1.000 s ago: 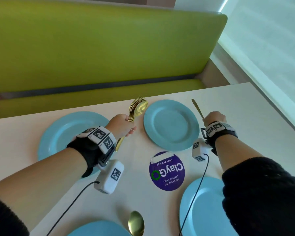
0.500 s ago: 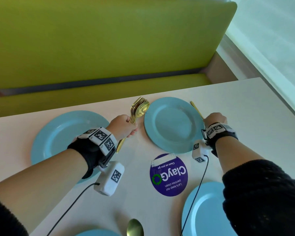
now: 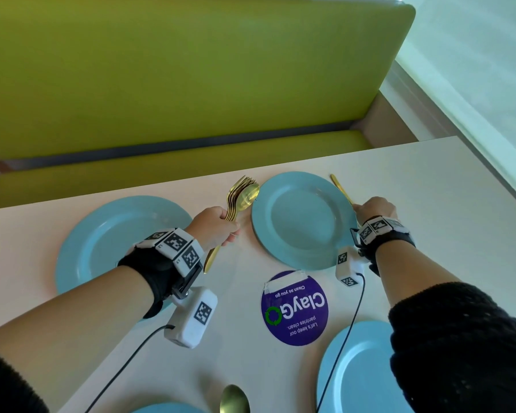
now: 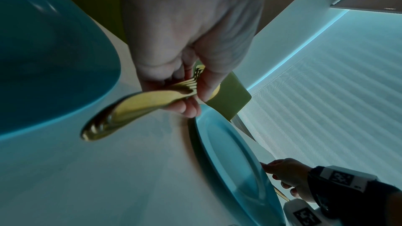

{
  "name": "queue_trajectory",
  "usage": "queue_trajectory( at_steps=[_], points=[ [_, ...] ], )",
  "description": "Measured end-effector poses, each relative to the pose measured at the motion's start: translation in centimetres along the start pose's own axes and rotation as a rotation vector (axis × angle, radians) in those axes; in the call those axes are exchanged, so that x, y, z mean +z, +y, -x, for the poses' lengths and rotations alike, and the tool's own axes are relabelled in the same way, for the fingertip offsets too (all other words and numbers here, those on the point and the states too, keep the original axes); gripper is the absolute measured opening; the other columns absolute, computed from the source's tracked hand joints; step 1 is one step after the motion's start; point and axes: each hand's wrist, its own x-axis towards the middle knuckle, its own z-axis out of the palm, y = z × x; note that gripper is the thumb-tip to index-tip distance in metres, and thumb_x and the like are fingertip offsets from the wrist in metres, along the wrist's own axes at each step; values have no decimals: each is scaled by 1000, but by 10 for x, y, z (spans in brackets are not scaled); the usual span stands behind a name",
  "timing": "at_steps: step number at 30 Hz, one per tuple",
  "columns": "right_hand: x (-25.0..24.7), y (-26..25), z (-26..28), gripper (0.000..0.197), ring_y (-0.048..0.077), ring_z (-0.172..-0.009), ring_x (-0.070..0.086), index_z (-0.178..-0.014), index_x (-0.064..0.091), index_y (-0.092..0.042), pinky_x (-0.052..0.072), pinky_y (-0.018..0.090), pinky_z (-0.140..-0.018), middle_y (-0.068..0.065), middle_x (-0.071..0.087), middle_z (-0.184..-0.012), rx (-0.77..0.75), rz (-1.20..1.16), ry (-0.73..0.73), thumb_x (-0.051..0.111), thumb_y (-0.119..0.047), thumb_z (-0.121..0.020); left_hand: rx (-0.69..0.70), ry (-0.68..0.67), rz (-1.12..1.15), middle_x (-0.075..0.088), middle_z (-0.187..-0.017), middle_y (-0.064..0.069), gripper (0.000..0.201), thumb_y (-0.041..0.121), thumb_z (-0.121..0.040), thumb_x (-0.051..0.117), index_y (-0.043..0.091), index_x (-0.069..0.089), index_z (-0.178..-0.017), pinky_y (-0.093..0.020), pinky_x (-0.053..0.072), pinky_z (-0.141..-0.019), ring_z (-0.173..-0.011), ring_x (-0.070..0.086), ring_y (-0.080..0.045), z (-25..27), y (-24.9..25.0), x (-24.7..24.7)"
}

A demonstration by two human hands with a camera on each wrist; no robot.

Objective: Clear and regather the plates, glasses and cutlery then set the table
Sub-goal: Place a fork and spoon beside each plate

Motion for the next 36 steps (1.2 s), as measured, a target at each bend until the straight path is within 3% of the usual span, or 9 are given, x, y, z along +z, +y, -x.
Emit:
queue_trajectory(
  at_steps=[5, 8, 11, 14, 17, 27, 29, 32, 36],
  points=[
    [-17, -19, 26, 31, 34, -99, 62, -94, 66, -5, 47, 35, -78, 18, 66, -108, -106, -26, 12, 59, -34, -88, -19, -4, -29, 59, -72, -8, 10, 1, -84, 50, 7, 55, -78, -32, 45, -70, -75, 55, -24, 3, 0, -1],
    [-19, -42, 70, 25, 31, -108, 59, -105, 67, -9, 46, 33, -88, 13, 65, -114, -354, -69, -10, 59, -27, -90, -6, -9, -60, 61, -70, -8, 19, -2, -81, 49, 10, 58, -70, -32, 45, -73, -70, 54, -24, 10, -2, -3],
    [-6, -62, 130, 23, 26, -103, 60, -108, 68, -11, 45, 31, -88, 10, 64, -112, -651, -75, -97, 62, -24, -89, 6, -16, -74, 64, -70, -9, 21, -4, -79, 52, 11, 61, -66, -31, 47, -71, -69, 57, -23, 17, -3, -4],
    [13, -73, 180, 23, 25, -106, 60, -108, 70, -14, 46, 32, -91, 6, 64, -113, -875, -16, -170, 61, -23, -89, 21, -58, -47, 68, -79, -9, 16, -1, -85, 55, 11, 60, -75, -26, 48, -65, -73, 60, -20, 30, -1, -8],
    [23, -76, 212, 25, 19, -115, 54, -111, 70, -21, 34, 29, -94, -1, 65, -117, -999, 65, -87, 56, -26, -91, 56, -108, -48, 67, -80, -9, 13, -1, -87, 57, 10, 57, -80, -22, 46, -61, -70, 60, -16, 45, -1, -16],
    [19, -79, 264, 20, 23, -109, 54, -103, 74, -20, 48, 34, -86, 5, 63, -112, -1082, 184, -262, 59, -24, -89, 58, -248, -134, 67, -81, -10, 9, 1, -89, 57, 8, 53, -87, -21, 48, -57, -71, 64, -17, 85, -27, -48],
    [21, -82, 267, 19, 22, -109, 51, -100, 74, -20, 48, 34, -84, 5, 61, -112, -1072, 214, -255, 58, -22, -90, 58, -171, -202, 66, -79, -6, 9, 6, -89, 59, 11, 56, -83, -20, 47, -58, -69, 63, -16, 88, -26, -56],
    [21, -86, 265, 19, 23, -106, 53, -99, 74, -18, 46, 31, -77, 5, 59, -105, -957, 201, -235, 57, -19, -90, 52, 98, -374, 68, -84, -12, 11, 12, -85, 62, 11, 61, -75, -28, 45, -69, -74, 58, -24, 86, -28, -75],
    [21, -97, 255, 22, 28, -102, 61, -103, 73, -14, 54, 36, -85, 8, 67, -105, -724, 177, -269, 56, -21, -91, -56, 241, -177, 66, -76, -17, 26, 3, -84, 52, 6, 57, -58, -32, 45, -69, -65, 53, -27, 77, -37, -101]
  ],
)
